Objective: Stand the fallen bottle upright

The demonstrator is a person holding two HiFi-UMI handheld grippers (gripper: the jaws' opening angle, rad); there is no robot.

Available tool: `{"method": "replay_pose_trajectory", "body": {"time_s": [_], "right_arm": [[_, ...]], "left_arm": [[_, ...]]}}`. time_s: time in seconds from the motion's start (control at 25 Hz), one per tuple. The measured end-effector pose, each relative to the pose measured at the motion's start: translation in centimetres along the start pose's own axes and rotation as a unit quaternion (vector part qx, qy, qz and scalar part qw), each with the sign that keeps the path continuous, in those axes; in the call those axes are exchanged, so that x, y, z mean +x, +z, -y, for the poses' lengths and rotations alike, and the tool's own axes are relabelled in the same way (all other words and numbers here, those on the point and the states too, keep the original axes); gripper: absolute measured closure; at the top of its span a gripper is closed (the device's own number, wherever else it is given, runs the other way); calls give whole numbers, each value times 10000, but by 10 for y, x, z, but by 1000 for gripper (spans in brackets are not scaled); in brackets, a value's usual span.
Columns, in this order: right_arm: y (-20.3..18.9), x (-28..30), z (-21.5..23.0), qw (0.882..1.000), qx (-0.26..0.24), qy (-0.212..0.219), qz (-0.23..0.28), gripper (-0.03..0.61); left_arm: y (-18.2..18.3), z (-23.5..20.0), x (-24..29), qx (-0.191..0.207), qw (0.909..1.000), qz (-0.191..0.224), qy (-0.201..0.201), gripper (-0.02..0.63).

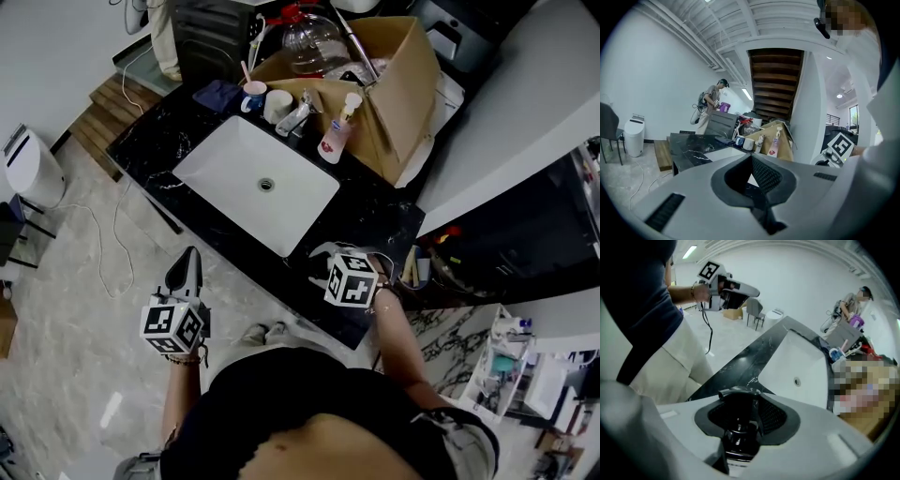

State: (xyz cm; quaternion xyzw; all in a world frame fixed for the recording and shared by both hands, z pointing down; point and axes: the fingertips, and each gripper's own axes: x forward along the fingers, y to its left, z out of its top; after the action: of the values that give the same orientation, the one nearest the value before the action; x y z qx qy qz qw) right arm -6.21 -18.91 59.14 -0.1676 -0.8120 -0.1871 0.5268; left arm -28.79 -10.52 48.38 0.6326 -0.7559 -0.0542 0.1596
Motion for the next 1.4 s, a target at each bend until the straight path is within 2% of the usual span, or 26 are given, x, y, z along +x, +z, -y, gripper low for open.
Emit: {"method": "replay_pose_trajectory", "body": {"time_s": [0.12, 0.2, 0.28, 0.36, 0.44, 0.48, 0.6, 0.64, 0.68, 0.72, 0.76, 0.84, 1.0, 1.08, 1.2, 1.4], "right_arm": [[-4, -24, 10, 9944, 616, -342, 786, 426], [-9, -39, 18, 9843, 1071, -586, 1276, 426], [-16, -53, 30, 9682, 1550, -946, 1718, 426], [-28, -66, 49, 9436, 1996, -1542, 2147, 428], [-40, -82, 70, 9039, 2470, -2298, 2630, 428], [-45, -91, 79, 8771, 2708, -2704, 2902, 428], [-58, -111, 96, 7807, 3349, -3840, 3618, 428], [-63, -113, 98, 7541, 3523, -4074, 3757, 428], [-66, -114, 99, 7336, 3658, -4243, 3846, 428], [-69, -113, 99, 7192, 3739, -4378, 3890, 428], [-72, -111, 98, 7102, 3773, -4498, 3885, 428], [-77, -106, 94, 7012, 3779, -4728, 3768, 428], [-89, -99, 88, 6930, 3809, -4980, 3558, 428], [-88, -99, 87, 6958, 3774, -4982, 3538, 428], [-84, -98, 86, 7062, 3613, -4993, 3484, 428], [-84, -96, 83, 7048, 3557, -5008, 3548, 426]], "left_arm": [[-3, 3, 6, 29, 9999, -71, -79, 612], [-3, 5, 10, 31, 9998, -118, -125, 612], [-1, 9, 13, 48, 9998, -130, -175, 612], [1, 13, 16, 91, 9996, -120, -228, 612], [1, 17, 19, 120, 9995, -114, -277, 612], [1, 19, 21, 127, 9994, -119, -293, 612], [-2, 20, 21, 126, 9993, -170, -304, 612], [-3, 19, 20, 118, 9993, -185, -297, 612], [-4, 19, 20, 108, 9994, -193, -285, 612], [-4, 19, 18, 97, 9994, -195, -272, 612], [-5, 18, 17, 89, 9994, -191, -258, 612], [-5, 17, 14, 93, 9996, -173, -222, 612], [-6, 12, 8, 167, 9996, -196, -135, 612], [-6, 8, 5, 146, 9996, -211, -87, 612], [-5, 7, 4, 138, 9997, -208, -72, 612], [-4, 18, 11, 237, 9992, -216, -253, 612]]}}
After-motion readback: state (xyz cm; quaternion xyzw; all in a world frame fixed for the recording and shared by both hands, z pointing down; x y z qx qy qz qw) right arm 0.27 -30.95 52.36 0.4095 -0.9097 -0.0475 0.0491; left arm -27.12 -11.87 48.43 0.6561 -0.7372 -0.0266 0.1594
